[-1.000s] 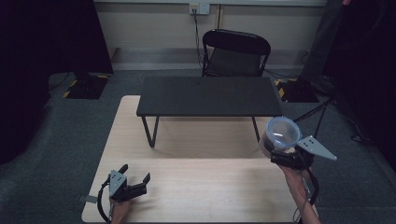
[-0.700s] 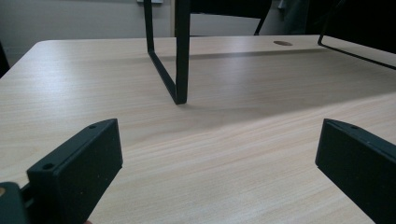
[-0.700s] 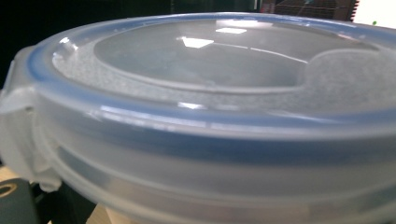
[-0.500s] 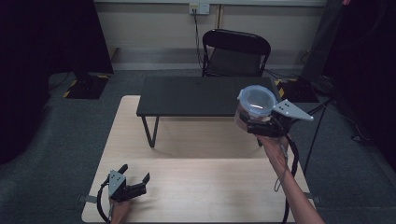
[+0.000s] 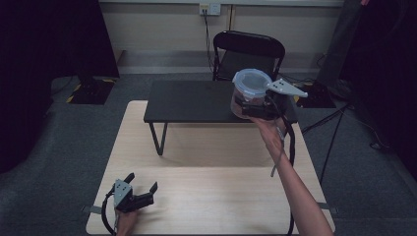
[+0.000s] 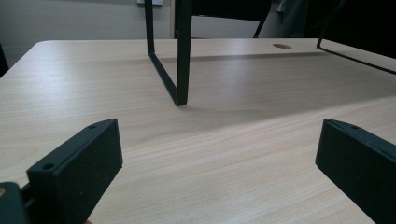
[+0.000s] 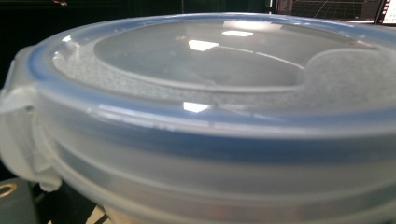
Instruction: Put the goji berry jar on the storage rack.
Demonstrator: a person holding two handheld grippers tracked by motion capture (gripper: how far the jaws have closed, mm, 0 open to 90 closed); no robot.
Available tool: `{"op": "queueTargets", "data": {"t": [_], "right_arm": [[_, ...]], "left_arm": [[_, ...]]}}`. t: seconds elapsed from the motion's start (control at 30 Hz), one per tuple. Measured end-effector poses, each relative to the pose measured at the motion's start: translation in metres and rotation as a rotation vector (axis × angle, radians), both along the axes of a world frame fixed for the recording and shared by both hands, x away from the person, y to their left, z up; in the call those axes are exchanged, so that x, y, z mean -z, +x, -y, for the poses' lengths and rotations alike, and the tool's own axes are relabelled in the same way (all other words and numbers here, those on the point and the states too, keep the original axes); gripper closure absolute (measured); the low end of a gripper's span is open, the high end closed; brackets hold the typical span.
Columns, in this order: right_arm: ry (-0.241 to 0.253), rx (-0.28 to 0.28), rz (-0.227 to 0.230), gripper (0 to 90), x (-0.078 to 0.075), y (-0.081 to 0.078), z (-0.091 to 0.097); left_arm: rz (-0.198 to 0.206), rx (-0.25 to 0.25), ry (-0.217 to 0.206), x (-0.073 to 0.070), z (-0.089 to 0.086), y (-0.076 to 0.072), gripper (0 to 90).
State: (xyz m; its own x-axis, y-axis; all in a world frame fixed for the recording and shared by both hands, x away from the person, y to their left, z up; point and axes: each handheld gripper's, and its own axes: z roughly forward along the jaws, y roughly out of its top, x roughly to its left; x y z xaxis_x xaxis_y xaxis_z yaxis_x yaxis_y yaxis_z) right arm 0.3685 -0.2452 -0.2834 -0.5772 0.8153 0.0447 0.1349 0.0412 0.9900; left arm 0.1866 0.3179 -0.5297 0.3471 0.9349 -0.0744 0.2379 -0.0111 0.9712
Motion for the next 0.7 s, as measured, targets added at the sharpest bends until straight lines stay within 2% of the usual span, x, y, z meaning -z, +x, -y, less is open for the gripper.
{"op": "queueTargets", "data": {"t": [0.2,0.33,0.6,0.63,0.7], "right_arm": [[-0.014,0.006,-0.008,2.3,-0.006,0.017,-0.017],[-0.016,0.013,-0.031,2.3,-0.007,0.034,-0.033],[-0.038,0.032,-0.058,2.3,-0.002,0.049,-0.05],[-0.014,0.086,-0.082,2.3,-0.002,0.047,-0.063],[-0.021,0.093,-0.085,2.3,0.0,0.05,-0.066]], "left_arm": [[0.001,-0.002,-0.004,0.0,0.0,0.0,0.0],[0.003,-0.002,-0.009,0.001,-0.001,0.0,0.0],[0.006,0.0,-0.016,0.002,-0.002,0.0,0.0],[0.006,0.001,-0.016,0.002,-0.002,0.0,0.0],[0.007,0.001,-0.018,0.002,-0.003,0.0,0.0]]}}
